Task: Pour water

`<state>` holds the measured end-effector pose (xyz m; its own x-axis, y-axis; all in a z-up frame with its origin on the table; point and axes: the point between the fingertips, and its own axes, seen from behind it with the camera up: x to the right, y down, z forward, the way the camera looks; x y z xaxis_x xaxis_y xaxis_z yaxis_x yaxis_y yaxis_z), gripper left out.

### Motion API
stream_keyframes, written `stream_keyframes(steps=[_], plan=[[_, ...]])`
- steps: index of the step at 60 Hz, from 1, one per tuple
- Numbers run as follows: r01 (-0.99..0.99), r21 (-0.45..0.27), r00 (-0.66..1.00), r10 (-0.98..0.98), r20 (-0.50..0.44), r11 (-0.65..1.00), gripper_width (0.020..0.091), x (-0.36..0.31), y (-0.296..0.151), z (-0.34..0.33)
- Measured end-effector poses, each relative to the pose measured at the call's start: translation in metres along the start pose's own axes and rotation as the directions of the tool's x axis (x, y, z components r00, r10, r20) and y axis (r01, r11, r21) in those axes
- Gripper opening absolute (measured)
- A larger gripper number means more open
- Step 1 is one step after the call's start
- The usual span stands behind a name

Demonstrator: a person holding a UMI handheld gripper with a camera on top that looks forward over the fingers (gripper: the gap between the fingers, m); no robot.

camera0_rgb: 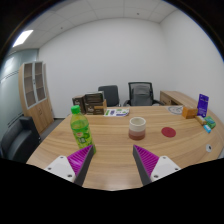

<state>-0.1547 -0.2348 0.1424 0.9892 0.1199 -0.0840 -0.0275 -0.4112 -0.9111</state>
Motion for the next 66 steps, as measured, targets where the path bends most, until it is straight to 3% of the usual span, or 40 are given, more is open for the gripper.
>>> stream_keyframes(steps=[6,10,29,34,40,42,55,66], plan=[[0.0,-0.018,0.998,0.001,0.061,1.0,0.0811,-0.098,0.042,0.045],[0.017,-0.022,0.997,-0.015,0.081,1.0,0.082,-0.148,0.046,0.058],[0.031,0.018,0.999,-0.031,0.003,0.999,0.0818,-0.172,0.024,0.141],[0.035,0.042,0.999,-0.034,-0.024,0.998,0.0766,-0.171,0.02,0.155],[0.02,0.111,1.0,-0.019,-0.01,0.994,0.0623,-0.18,0.008,0.166],[0.01,0.129,1.0,-0.009,-0.012,0.992,0.0537,-0.179,0.006,0.169],[0.006,0.186,1.0,-0.009,0.016,0.982,0.0423,-0.182,-0.001,0.177],[-0.013,0.16,1.0,0.009,0.025,0.987,0.0418,-0.179,0.0,0.179]])
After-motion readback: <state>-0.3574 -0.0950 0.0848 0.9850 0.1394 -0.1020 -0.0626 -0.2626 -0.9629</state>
